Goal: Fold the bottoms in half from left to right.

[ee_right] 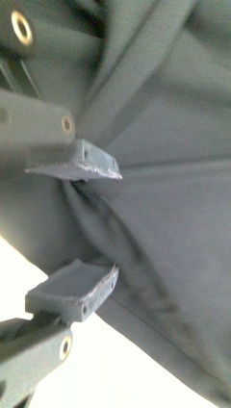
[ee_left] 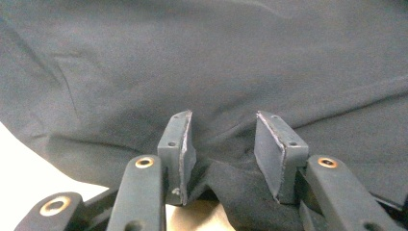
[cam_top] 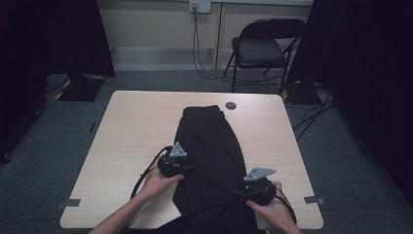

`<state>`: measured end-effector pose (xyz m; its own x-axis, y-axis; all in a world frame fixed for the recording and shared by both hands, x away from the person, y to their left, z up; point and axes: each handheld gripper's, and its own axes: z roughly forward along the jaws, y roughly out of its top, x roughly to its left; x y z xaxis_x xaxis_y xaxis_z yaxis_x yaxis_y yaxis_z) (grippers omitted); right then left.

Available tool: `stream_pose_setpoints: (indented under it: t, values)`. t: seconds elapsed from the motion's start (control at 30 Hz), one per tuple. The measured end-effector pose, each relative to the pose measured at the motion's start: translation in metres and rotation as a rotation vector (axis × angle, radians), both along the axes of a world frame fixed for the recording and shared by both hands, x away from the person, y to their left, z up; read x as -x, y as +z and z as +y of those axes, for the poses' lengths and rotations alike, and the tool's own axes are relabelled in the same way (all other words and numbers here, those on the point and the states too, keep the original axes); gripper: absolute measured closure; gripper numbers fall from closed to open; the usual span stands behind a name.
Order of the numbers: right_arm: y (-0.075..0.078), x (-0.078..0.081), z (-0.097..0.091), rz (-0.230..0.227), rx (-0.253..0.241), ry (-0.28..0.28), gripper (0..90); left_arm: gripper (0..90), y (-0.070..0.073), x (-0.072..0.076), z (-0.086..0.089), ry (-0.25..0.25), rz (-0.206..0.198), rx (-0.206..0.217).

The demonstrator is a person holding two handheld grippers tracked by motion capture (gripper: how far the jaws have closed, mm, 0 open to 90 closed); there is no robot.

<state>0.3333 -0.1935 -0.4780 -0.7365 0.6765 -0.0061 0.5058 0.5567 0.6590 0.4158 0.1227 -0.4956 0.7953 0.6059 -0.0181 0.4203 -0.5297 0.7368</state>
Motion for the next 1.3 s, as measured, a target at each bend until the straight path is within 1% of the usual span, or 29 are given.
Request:
stream_pose_setpoints:
  t: [0.07, 0.1, 0.2, 0.27, 0.3, 0.37, 0.43, 0.47, 0.5, 0.53, 0.6, 0.63, 0.73, 0.77, 0.8, 0.83, 0.87, 0.9, 0.93, 0.97, 1.0, 1.03, 1.07, 1.1, 1.13, 1.17, 1.2, 1.23, 1.3]
  values:
    - [0.006, -0.014, 0.001, -0.046, -0.028, -0.052, 45.1, 57.9, -0.002, -0.002, 0.0, -0.004, -0.014, 0.01]
    - [0.006, -0.014, 0.001, -0.046, -0.028, -0.052, 45.1, 57.9, -0.002, -0.004, 0.0, -0.01, -0.016, 0.018]
    - [0.011, -0.049, 0.007, -0.107, -0.047, -0.122, 44.7, 57.9, -0.003, -0.004, 0.0, -0.009, -0.019, 0.027]
    - [0.012, -0.069, 0.014, -0.145, -0.041, -0.15, 49.6, 57.8, -0.004, -0.004, 0.0, -0.01, -0.017, 0.031]
    - [0.013, -0.078, 0.017, -0.15, -0.055, -0.148, 52.6, 57.8, -0.004, -0.004, 0.0, -0.01, -0.017, 0.032]
    - [0.008, -0.095, 0.026, -0.135, -0.081, -0.119, 55.1, 57.8, -0.004, -0.004, 0.0, -0.01, -0.015, 0.034]
    - [0.005, -0.099, 0.029, -0.122, -0.071, -0.111, 55.0, 57.8, -0.004, -0.004, 0.0, -0.006, -0.015, 0.032]
    - [-0.006, -0.106, 0.033, -0.083, -0.035, -0.105, 53.8, 57.8, -0.004, -0.003, 0.001, -0.007, -0.017, 0.029]
    - [-0.006, -0.106, 0.033, -0.083, -0.035, -0.105, 53.8, 57.8, -0.003, -0.003, 0.001, -0.008, -0.014, 0.031]
    - [-0.012, -0.107, 0.034, -0.066, -0.007, -0.101, 53.4, 57.8, -0.003, -0.002, 0.001, -0.012, -0.014, 0.026]
    - [-0.014, -0.103, 0.031, -0.054, -0.03, -0.111, 51.7, 57.9, -0.003, -0.002, 0.003, -0.029, -0.006, 0.028]
    - [-0.014, -0.101, 0.03, -0.055, -0.026, -0.112, 51.8, 57.9, -0.002, -0.001, 0.004, -0.027, 0.002, 0.025]
    - [-0.015, -0.083, 0.026, -0.054, -0.04, -0.09, 51.7, 57.8, -0.001, 0.008, 0.004, -0.051, 0.01, 0.019]
    - [-0.014, -0.071, 0.022, -0.043, -0.043, -0.078, 51.5, 57.7, 0.0, 0.018, 0.004, -0.084, 0.019, 0.011]
    - [-0.014, -0.071, 0.022, -0.043, -0.043, -0.078, 51.5, 57.6, 0.0, 0.018, 0.004, -0.084, 0.019, 0.011]
    - [-0.013, -0.051, 0.019, -0.03, -0.04, -0.054, 51.5, 57.0, 0.001, 0.027, 0.005, -0.103, 0.036, 0.016]
    - [-0.013, -0.044, 0.018, -0.027, -0.038, -0.044, 51.4, 56.7, 0.001, 0.033, 0.006, -0.116, 0.044, 0.018]
    - [-0.013, -0.044, 0.018, -0.027, -0.038, -0.044, 51.4, 56.7, 0.002, 0.042, 0.006, -0.129, 0.05, 0.015]
    - [-0.013, -0.034, 0.017, -0.022, -0.036, -0.032, 51.4, 55.8, 0.003, 0.053, 0.006, -0.148, 0.064, 0.008]
    - [-0.012, -0.011, 0.018, -0.015, -0.03, -0.002, 51.3, 53.2, 0.005, 0.07, 0.006, -0.179, 0.079, -0.008]
    - [-0.012, -0.011, 0.018, -0.015, -0.03, -0.002, 51.3, 52.6, 0.005, 0.07, 0.006, -0.179, 0.079, -0.008]
    - [-0.01, 0.0, 0.019, -0.005, -0.017, 0.024, 51.3, 52.6, 0.006, 0.079, 0.006, -0.199, 0.089, -0.023]
    - [-0.007, 0.02, 0.02, 0.026, 0.006, 0.058, 51.3, 52.6, 0.008, 0.088, 0.007, -0.221, 0.113, -0.031]
    - [-0.007, 0.02, 0.02, 0.026, 0.006, 0.058, 51.3, 52.6, 0.009, 0.092, 0.008, -0.232, 0.126, -0.026]
    - [-0.006, 0.026, 0.02, 0.034, 0.012, 0.068, 51.3, 53.5, 0.011, 0.097, 0.011, -0.236, 0.161, -0.026]
    - [-0.004, 0.034, 0.018, 0.046, 0.003, 0.083, 49.1, 55.4, 0.013, 0.098, 0.012, -0.238, 0.172, -0.029]
    - [-0.004, 0.034, 0.018, 0.046, 0.003, 0.083, 49.1, 55.4, 0.017, 0.098, 0.014, -0.236, 0.162, -0.023]
    - [-0.001, 0.033, 0.017, 0.033, -0.016, 0.07, 49.3, 55.4, 0.022, 0.093, 0.015, -0.233, 0.134, -0.007]
    - [0.011, 0.016, 0.012, -0.034, -0.101, 0.011, 49.6, 55.5, 0.029, 0.078, 0.018, -0.189, 0.102, 0.023]
